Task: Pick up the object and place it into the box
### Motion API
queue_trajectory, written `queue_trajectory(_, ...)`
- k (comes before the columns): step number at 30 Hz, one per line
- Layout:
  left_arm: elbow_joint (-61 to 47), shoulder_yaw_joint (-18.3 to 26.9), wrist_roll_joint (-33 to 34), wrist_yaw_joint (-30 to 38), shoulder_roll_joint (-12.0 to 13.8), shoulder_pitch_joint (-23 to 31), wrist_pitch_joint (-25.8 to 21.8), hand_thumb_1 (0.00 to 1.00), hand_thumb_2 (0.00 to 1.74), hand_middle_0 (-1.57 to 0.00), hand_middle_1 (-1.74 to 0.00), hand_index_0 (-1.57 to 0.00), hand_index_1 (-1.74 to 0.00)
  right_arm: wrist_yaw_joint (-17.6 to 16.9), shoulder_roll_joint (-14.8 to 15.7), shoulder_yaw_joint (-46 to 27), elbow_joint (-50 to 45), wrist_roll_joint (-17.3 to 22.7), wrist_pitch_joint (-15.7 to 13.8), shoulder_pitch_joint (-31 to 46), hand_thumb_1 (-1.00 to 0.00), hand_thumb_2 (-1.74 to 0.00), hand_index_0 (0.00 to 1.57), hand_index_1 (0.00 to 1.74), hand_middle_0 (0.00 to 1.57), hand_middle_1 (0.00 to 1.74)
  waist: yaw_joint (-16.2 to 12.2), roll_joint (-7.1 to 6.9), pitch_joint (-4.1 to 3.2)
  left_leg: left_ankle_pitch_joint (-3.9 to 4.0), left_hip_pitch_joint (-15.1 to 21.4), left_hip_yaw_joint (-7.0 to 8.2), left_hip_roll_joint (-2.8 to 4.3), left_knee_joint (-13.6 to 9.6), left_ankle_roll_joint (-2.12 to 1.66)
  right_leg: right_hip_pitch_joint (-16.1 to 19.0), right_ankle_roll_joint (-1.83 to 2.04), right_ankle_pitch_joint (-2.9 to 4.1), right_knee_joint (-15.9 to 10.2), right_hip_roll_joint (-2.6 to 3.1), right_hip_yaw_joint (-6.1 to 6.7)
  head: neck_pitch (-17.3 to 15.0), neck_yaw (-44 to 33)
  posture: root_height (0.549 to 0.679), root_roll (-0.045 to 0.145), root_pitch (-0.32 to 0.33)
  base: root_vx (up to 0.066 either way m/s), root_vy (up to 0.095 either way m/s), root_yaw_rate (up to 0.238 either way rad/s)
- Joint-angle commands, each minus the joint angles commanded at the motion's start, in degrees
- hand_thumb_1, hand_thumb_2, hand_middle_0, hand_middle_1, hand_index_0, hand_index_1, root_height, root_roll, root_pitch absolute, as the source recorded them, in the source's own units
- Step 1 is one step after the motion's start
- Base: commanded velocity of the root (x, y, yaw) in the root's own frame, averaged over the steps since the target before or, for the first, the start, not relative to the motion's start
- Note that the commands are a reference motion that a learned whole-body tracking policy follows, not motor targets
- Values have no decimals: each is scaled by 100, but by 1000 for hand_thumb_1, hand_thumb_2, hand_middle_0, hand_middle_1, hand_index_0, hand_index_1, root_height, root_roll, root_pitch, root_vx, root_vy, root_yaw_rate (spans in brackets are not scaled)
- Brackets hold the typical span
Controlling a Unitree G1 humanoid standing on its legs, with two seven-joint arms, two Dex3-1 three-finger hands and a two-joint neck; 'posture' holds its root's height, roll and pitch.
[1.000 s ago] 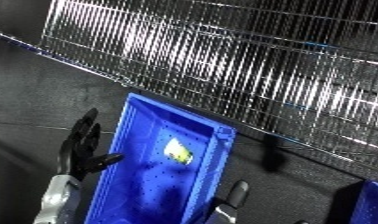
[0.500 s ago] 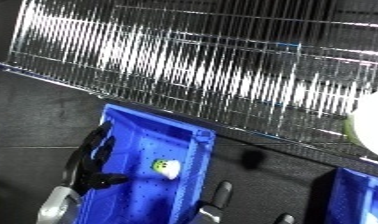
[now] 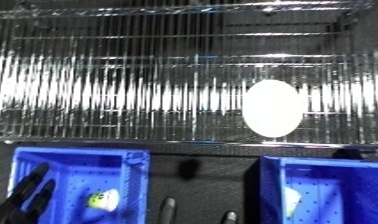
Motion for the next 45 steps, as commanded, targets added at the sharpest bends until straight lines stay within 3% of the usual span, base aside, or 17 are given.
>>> queue_trajectory(6, -167, -80, -51, 120, -93, 80, 46, 0, 0, 0, 0, 0, 0, 97, -104, -13, -113, -211, 35, -11, 0, 0, 0, 0, 0, 0, -70, 50, 0, -38, 37, 36, 9, 37, 2, -19, 3, -6, 51, -4, 48, 49, 538, 643, 29, 54, 0, 50, -191)
queue_trajectory(11, -322, -157, 106, 205, -151, 197, 51, 0, 0, 0, 0, 0, 0, 200, -188, 13, -311, -477, 122, 2, 0, 0, 0, 0, 0, 0, -123, 92, 0, -101, 46, 81, 20, 128, 8, -40, -16, -24, 121, -7, 92, 473, 623, 642, 32, 48, 12, 39, -109)
queue_trajectory(15, -521, -229, 221, 274, -116, 283, 56, 0, 0, 0, 0, 0, 0, 599, -318, 121, -629, -575, 307, 47, 0, 0, 0, 0, 0, 0, -150, 114, 0, -104, -20, 119, 12, 170, 15, -118, -27, -20, 158, 9, 116, 426, 664, 641, 33, 55, -23, 23, -64)
queue_trajectory(23, -831, -251, 155, 434, -20, 420, 174, 0, 0, 0, 0, 0, 0, 1526, -597, 605, -1918, -761, 651, 141, 0, 0, 0, 0, 0, 0, -216, 85, 0, -84, -91, 151, 45, 198, -24, -210, -10, -12, 182, 4, 131, 368, 507, 641, 36, 64, -18, 8, -29)
queue_trajectory(29, -864, -159, 73, 475, 35, 578, 101, 0, 0, 0, 0, 0, 0, 1882, -911, 747, -3666, -487, 1057, 383, 0, 0, 0, 0, 0, 0, -341, 5, 0, -51, -122, 191, 104, 190, -55, -271, -17, -28, 196, 19, 176, 336, 114, 640, 38, 71, -8, 19, -63)
queue_trajectory(35, -667, -104, 13, 415, 64, 573, -5, 0, 0, 0, 0, 0, 0, 2464, -1115, 643, -4886, -65, 1294, 451, 0, 0, 0, 0, 0, 0, -437, -46, 0, -37, -115, 245, 159, 161, -79, -283, -3, -46, 175, 47, 218, 242, -100, 640, 38, 76, 2, 16, -52)
queue_trajectory(40, -520, -44, 11, 350, 60, 553, -48, 0, 0, 0, 0, 0, 0, 2586, -1131, 401, -5792, 365, 1217, 356, 0, 0, 0, 0, 0, 0, -486, -63, -1, -50, -98, 294, 198, 154, -91, -278, 14, -53, 168, 52, 235, 346, -206, 640, 38, 77, 13, 9, -27)
queue_trajectory(45, -420, 37, 53, 293, 29, 536, -70, 0, 0, 0, 0, 0, 0, 2461, -1000, -4, -6433, 690, 851, 203, 0, 0, 0, 0, 0, 0, -532, -58, -23, -71, -118, 344, 227, 166, -92, -300, 27, -54, 164, 56, 244, 327, -270, 641, 39, 83, 9, 11, -23)
